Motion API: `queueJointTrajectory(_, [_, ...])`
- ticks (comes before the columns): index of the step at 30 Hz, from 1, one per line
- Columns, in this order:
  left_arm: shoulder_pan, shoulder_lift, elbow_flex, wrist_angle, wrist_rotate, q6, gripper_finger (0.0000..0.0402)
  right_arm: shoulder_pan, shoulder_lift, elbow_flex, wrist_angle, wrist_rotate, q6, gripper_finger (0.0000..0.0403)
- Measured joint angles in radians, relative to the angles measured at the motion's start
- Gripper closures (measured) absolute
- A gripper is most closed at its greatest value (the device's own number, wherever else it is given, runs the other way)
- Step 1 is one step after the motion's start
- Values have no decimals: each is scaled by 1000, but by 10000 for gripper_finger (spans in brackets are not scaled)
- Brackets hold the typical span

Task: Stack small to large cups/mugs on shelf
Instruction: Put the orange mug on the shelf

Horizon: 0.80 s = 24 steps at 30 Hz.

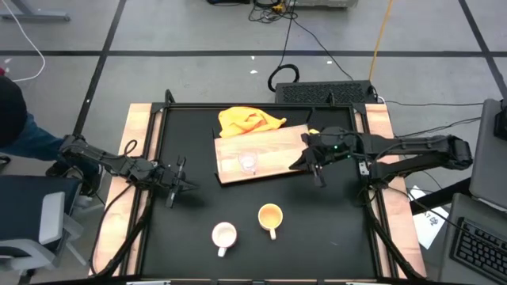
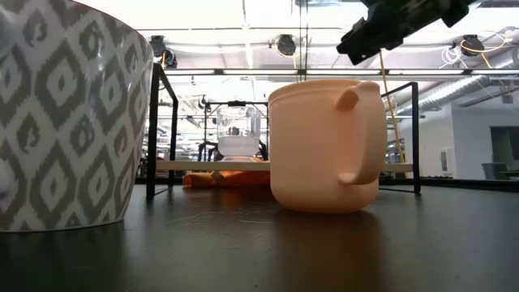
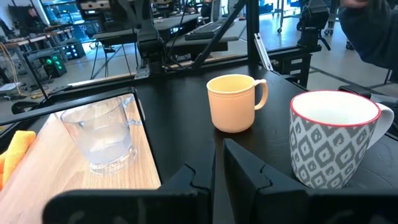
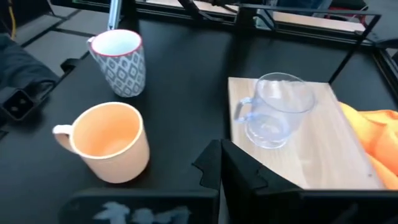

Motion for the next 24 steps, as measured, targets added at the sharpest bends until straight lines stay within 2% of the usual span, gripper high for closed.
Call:
queueJointTrajectory(5, [0,0,0,0,0,0,366,33,-60,-47,2,2,25,403])
queueJointTrajectory(11, [0,0,0,0,0,0,366,57,-157,-120,81,2,66,403])
queueJointTrajectory(24, [0,0,0,0,0,0,366,59,-347,-286,154,3,149,403])
